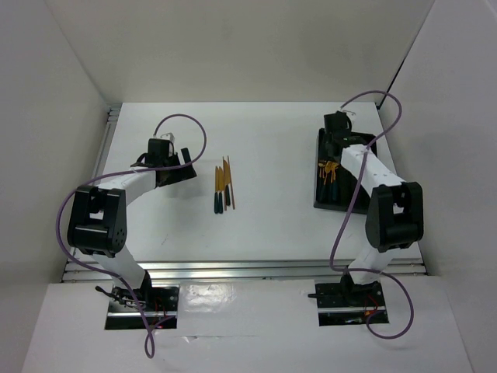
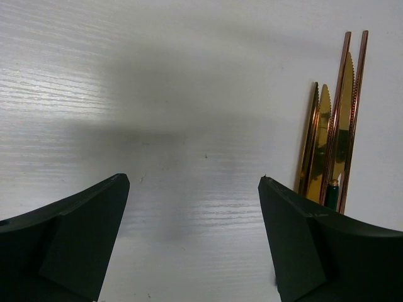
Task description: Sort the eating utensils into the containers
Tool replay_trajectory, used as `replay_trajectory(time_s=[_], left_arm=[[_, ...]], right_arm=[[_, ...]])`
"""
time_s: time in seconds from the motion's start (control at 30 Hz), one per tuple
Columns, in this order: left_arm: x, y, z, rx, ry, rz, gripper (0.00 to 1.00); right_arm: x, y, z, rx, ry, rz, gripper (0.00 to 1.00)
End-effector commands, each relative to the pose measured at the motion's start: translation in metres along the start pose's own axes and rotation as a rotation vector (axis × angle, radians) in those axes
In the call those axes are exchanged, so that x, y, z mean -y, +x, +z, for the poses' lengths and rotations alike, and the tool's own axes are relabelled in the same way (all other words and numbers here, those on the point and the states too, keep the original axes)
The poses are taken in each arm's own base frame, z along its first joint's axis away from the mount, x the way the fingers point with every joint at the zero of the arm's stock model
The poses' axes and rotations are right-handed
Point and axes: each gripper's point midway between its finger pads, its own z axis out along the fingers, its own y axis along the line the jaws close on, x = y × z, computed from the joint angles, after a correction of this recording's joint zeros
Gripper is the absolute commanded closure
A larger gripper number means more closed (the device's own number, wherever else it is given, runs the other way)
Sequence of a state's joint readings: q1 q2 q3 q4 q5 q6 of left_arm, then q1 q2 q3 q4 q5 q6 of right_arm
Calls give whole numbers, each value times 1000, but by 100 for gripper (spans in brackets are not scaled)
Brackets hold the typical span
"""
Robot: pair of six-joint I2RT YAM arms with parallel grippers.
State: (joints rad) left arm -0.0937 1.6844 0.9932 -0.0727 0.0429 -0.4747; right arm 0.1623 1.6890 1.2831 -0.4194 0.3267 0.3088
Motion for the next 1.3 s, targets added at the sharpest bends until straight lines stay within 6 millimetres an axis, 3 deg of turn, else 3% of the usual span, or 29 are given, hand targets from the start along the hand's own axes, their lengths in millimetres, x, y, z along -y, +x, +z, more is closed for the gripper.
replay_trajectory(time_s=[0.0,0.3,0.5,0.77,0.93,1.1,1.27], left_arm=[[5,-12,0,36,30,0,1],[2,-9,5,22,15,-2,1],[2,-9,8,12,11,-3,1],[1,-8,13,4,7,-3,1],[1,-11,12,8,-1,-3,1],[1,-11,12,8,-1,-3,1],[-1,-8,14,-1,-5,-4,1]], right_arm=[[20,-10,4,30,29,62,59],[21,15,56,-65,90,26,60],[15,5,67,-51,85,13,60],[19,16,87,-92,113,-14,60],[21,20,91,-106,127,-21,63],[24,24,92,-123,143,-29,76],[22,13,81,-106,127,-21,82]])
